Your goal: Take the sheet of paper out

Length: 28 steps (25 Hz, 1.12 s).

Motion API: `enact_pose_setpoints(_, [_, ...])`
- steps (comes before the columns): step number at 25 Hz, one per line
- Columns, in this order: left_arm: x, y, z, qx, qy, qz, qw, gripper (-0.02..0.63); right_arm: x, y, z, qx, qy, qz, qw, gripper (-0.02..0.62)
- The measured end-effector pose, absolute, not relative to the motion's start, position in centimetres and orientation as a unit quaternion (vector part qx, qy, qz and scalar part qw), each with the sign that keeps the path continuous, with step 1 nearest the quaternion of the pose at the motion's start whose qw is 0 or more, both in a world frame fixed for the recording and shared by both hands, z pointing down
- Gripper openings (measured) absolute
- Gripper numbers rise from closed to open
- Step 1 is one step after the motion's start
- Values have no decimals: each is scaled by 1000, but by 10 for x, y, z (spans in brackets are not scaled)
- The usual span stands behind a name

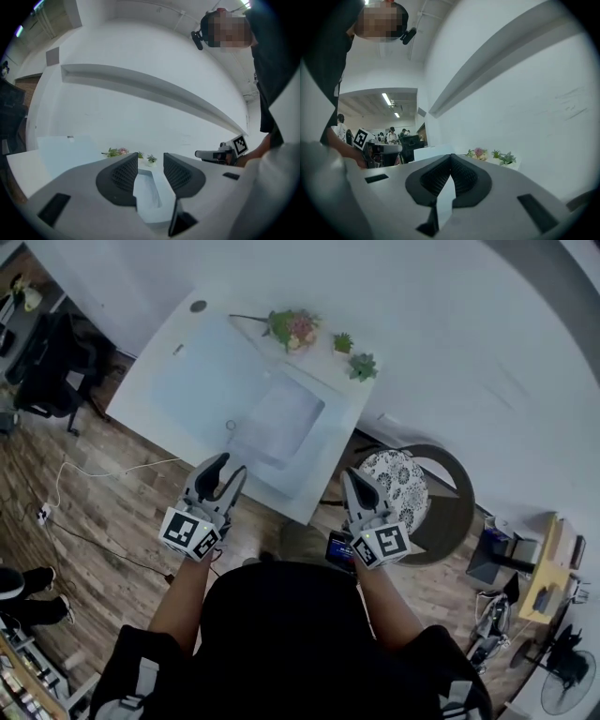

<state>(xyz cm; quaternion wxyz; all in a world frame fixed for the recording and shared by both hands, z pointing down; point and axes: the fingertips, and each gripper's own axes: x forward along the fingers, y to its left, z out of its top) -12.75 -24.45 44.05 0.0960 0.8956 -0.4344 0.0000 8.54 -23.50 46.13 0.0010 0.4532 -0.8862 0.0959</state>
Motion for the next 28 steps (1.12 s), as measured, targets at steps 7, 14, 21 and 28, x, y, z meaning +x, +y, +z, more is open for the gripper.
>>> enact_pose_setpoints(7, [-118,-302,439,890,-444,31,103,152,94,-301,468,417,-902,110,1,11])
enact_pose_setpoints(14, [-123,-348,465,881,-447,66,145,153,97,-344,475,387,-915,111,-2,11])
enact_pose_setpoints(21, [-129,-387,502,884,-393,138,214,152,98,-367,493,386,-913,133,3,11])
enact_pose_setpoints(28, [-122,-411,569,866,-302,227,327,152,96,-387,507,410,-900,147,13,11])
